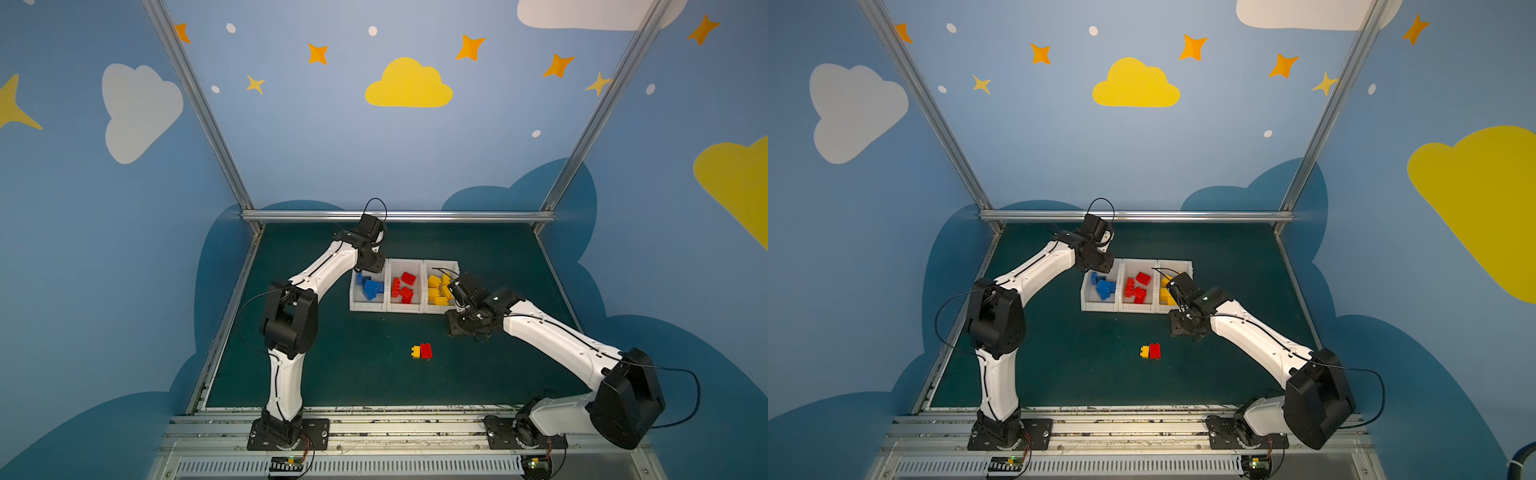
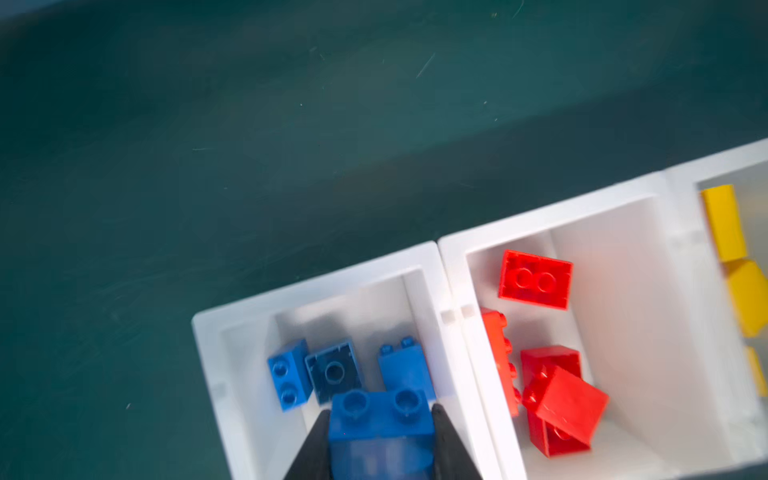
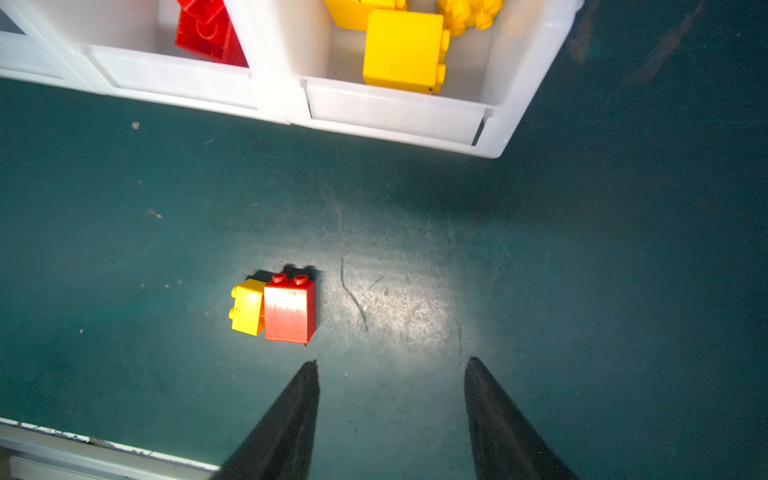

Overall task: Sort the legos into containers by color
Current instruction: 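Lower the blue brick into the blue compartment with the left gripper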

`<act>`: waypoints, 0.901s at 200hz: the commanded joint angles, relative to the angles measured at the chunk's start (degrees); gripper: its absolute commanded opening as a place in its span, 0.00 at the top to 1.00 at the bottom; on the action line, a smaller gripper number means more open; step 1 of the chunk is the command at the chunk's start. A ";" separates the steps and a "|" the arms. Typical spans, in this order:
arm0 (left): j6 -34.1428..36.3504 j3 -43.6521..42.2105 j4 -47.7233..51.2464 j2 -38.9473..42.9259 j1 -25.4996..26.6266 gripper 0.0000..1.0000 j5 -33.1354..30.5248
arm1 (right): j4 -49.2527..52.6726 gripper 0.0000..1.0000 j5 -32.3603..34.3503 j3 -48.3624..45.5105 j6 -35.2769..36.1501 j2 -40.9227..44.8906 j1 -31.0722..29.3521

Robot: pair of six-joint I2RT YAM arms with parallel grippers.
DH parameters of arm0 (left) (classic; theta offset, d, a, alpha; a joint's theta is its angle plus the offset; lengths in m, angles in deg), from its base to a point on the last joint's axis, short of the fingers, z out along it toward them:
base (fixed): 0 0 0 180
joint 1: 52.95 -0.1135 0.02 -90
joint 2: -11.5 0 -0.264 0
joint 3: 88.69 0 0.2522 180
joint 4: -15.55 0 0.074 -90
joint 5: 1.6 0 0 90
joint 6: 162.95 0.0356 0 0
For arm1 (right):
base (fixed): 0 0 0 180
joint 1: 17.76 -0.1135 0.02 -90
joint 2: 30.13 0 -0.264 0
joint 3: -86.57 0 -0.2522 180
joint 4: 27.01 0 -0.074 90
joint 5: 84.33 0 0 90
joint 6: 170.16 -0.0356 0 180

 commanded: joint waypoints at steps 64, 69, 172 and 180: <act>0.30 2.41 1.07 -0.86 -0.49 0.49 1.21 | 2.04 0.42 1.01 -0.31 -0.78 0.78 0.29; 0.29 2.16 0.98 -0.71 -0.52 0.49 1.28 | 2.04 0.42 0.99 -0.32 -0.81 0.75 0.29; -1.42 -3.34 -1.58 6.22 -0.66 0.48 2.17 | 0.29 0.42 -1.06 -1.45 -1.35 -2.05 -0.28; -1.61 -3.88 -1.75 6.92 -0.79 0.48 2.33 | 0.06 0.42 -1.61 -1.59 -1.63 -2.74 -0.45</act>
